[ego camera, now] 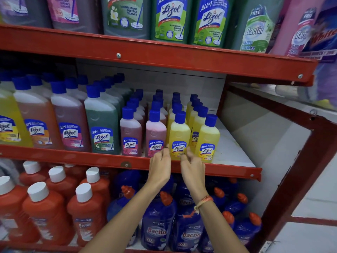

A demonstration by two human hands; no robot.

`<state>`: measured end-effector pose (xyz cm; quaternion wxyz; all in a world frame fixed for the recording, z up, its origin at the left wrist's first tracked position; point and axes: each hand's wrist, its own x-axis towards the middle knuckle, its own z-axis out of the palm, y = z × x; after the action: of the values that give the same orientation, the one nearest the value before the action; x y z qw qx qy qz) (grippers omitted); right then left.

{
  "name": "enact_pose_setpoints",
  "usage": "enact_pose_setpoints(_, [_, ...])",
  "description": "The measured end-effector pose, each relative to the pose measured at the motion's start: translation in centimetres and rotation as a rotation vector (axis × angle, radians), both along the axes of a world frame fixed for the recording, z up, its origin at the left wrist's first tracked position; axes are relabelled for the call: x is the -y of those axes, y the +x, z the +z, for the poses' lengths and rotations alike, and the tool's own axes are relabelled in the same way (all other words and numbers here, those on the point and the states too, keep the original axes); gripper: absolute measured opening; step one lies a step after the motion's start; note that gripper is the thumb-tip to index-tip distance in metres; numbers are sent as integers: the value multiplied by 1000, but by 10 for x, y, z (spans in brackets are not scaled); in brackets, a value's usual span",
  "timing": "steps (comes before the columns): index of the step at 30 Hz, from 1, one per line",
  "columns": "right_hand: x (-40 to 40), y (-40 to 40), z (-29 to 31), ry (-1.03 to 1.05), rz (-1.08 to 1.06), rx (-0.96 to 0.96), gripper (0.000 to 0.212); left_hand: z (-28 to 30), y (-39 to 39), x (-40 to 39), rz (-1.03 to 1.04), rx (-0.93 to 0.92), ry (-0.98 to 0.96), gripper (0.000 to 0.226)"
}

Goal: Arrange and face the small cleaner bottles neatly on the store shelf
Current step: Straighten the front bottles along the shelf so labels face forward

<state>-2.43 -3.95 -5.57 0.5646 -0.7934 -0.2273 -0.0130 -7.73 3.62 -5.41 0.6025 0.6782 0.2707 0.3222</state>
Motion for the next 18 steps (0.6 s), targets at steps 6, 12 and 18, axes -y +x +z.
enact_pose_setpoints(6, [-1,6,-4,18,14,-39,44,5,-5,1,-43,5,-35,36])
enact_pose_setpoints(12, [3,5,-4,20,35,-49,44,3,-1,0,-65,-12,-33,34])
enact_pose_setpoints(18, [16,1,3,12,76,-18,42,11,-10,13,-2,-85,170,43])
